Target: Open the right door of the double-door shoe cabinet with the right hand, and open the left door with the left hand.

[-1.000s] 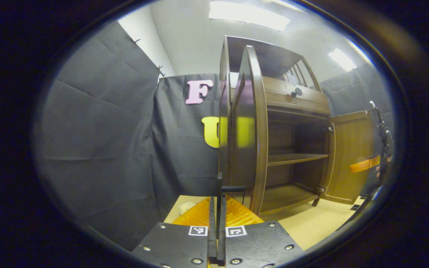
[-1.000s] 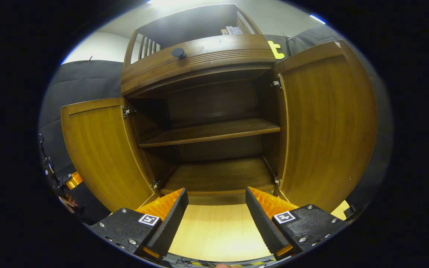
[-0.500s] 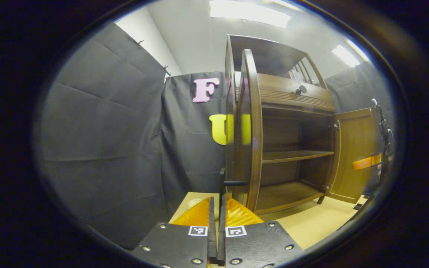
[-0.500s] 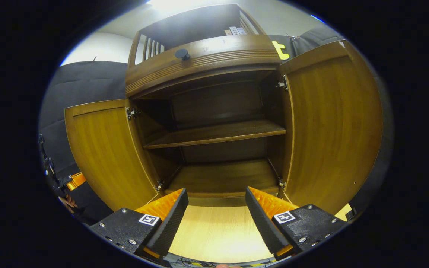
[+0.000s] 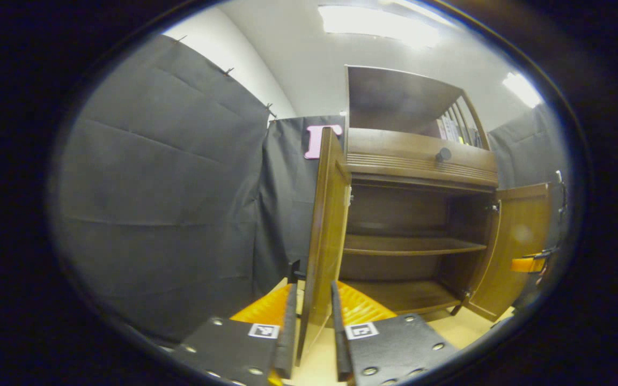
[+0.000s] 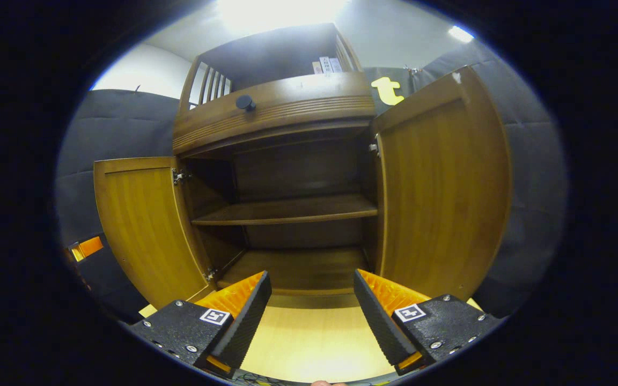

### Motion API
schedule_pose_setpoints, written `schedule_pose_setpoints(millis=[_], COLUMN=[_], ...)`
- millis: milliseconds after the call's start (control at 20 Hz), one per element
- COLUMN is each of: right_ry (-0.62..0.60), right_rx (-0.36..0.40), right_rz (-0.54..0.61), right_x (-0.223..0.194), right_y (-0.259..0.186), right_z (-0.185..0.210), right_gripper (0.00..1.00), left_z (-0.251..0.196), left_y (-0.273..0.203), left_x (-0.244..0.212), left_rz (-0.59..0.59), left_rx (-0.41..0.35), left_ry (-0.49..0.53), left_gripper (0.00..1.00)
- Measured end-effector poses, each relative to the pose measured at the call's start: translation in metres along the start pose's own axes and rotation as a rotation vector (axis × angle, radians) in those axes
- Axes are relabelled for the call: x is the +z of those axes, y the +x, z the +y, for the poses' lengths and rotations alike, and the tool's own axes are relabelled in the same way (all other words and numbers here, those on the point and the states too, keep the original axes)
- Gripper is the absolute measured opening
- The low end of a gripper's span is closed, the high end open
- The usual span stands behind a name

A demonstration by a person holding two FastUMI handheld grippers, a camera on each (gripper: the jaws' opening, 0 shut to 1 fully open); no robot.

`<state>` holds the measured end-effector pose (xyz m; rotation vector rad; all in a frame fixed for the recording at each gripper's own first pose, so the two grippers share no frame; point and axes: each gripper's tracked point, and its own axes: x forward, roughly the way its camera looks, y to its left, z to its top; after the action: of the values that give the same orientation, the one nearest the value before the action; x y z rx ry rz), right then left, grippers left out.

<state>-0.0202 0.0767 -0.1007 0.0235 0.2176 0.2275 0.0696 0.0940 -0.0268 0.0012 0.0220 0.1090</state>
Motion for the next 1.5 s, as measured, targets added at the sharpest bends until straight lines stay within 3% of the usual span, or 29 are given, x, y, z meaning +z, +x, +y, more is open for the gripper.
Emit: schedule_pose_setpoints(millis=[200,250,350,400,500,550,600,650,700,800,950,1250,1300,1400,1450,1500], right_ry=[-0.005,-0.004,0.005,0.010,0.016,0.023,0.030,0.033,0.033,0.019,0.002,0.049,0.052,0.048,0.041,0.032], right_rx=[-0.022,-0.025,-0.024,-0.022,-0.035,-0.033,-0.027,-0.020,-0.009,0.028,0.035,0.013,0.017,0.024,0.023,0.020], right_rz=[-0.056,-0.062,-0.064,-0.064,-0.057,-0.045,-0.031,-0.013,0.007,0.033,0.031,0.029,0.030,0.024,0.026,0.026], right_x=[0.019,0.020,0.022,0.021,0.014,0.007,0.001,-0.007,-0.014,-0.022,-0.022,-0.020,-0.020,-0.018,-0.020,-0.020], right_y=[-0.013,-0.016,-0.024,-0.028,-0.037,-0.044,-0.051,-0.057,-0.063,-0.073,-0.083,-0.080,-0.081,-0.079,-0.077,-0.074], right_z=[-0.025,-0.029,-0.039,-0.043,-0.054,-0.057,-0.059,-0.061,-0.062,-0.062,-0.071,-0.074,-0.072,-0.069,-0.069,-0.068], right_gripper=[0.92,0.92,0.92,0.92,0.91,0.95,0.91,0.95,0.95,0.92,0.95,0.95,0.90,0.90,0.99,0.94], left_z=[-0.027,-0.037,-0.054,-0.060,-0.068,-0.074,-0.084,-0.094,-0.105,-0.126,-0.145,-0.142,-0.141,-0.143,-0.143,-0.141], left_y=[-0.013,-0.019,-0.029,-0.033,-0.036,-0.039,-0.042,-0.045,-0.050,-0.061,-0.073,-0.091,-0.093,-0.093,-0.091,-0.089], left_x=[0.011,0.019,0.034,0.041,0.044,0.042,0.039,0.032,0.027,0.018,0.008,0.022,0.020,0.014,0.011,0.009], left_rz=[-0.006,-0.023,-0.056,-0.070,-0.086,-0.079,-0.070,-0.066,-0.065,-0.062,-0.041,-0.046,-0.038,-0.023,-0.018,-0.012], left_rx=[0.080,0.077,0.075,0.085,0.116,0.129,0.136,0.146,0.149,0.145,0.135,0.134,0.138,0.122,0.115,0.113], left_ry=[0.020,0.023,0.038,0.046,0.051,0.060,0.078,0.090,0.089,0.070,0.068,0.149,0.142,0.118,0.117,0.124], left_gripper=[0.94,0.99,0.99,0.94,0.99,0.99,0.99,0.94,0.99,0.99,0.99,0.99,0.99,0.99,0.99,0.99])
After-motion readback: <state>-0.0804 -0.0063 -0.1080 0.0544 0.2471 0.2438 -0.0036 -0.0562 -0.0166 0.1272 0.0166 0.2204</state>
